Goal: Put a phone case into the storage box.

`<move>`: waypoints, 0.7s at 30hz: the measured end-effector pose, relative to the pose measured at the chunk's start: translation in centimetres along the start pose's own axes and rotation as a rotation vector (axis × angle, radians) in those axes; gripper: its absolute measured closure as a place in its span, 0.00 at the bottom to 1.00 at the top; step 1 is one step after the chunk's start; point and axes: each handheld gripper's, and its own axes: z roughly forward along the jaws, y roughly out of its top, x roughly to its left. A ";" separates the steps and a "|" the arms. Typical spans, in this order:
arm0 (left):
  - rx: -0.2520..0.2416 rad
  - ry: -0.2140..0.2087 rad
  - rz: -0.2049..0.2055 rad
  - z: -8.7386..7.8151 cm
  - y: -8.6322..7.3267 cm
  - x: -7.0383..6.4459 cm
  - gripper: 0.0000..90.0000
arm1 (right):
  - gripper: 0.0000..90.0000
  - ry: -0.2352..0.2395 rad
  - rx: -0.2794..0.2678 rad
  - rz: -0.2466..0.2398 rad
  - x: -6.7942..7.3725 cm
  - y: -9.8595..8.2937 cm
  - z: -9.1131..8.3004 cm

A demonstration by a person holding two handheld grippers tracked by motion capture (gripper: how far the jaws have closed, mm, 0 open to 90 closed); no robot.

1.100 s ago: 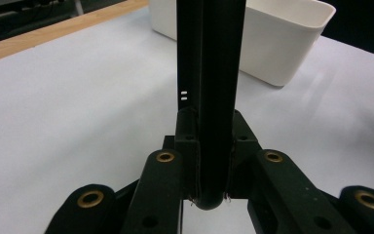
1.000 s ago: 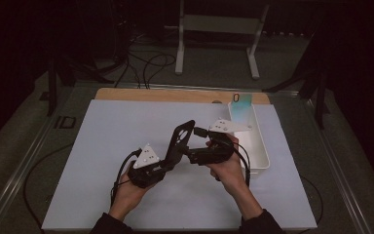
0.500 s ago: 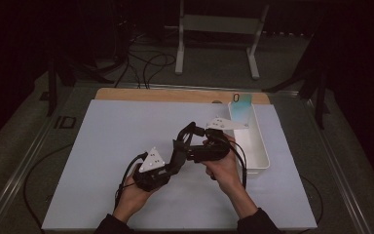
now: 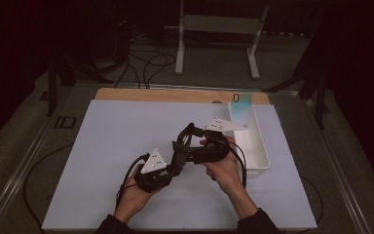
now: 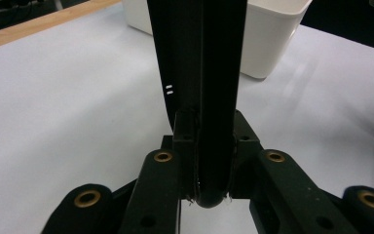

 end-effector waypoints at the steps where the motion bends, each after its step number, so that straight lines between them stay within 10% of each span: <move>1: -0.001 0.000 0.001 0.0 0.0 0.0 0.86 | 0.16 0.000 0.001 -0.004 0.0 0.0 0.0; 9: -0.001 -0.020 -0.013 -0.1 0.1 0.2 0.60 | 0.16 0.013 0.004 -0.002 0.1 0.0 0.1; 21: -0.021 0.075 -0.032 -1.0 0.2 0.5 0.21 | 0.16 0.004 0.000 0.005 -0.1 -0.1 -0.1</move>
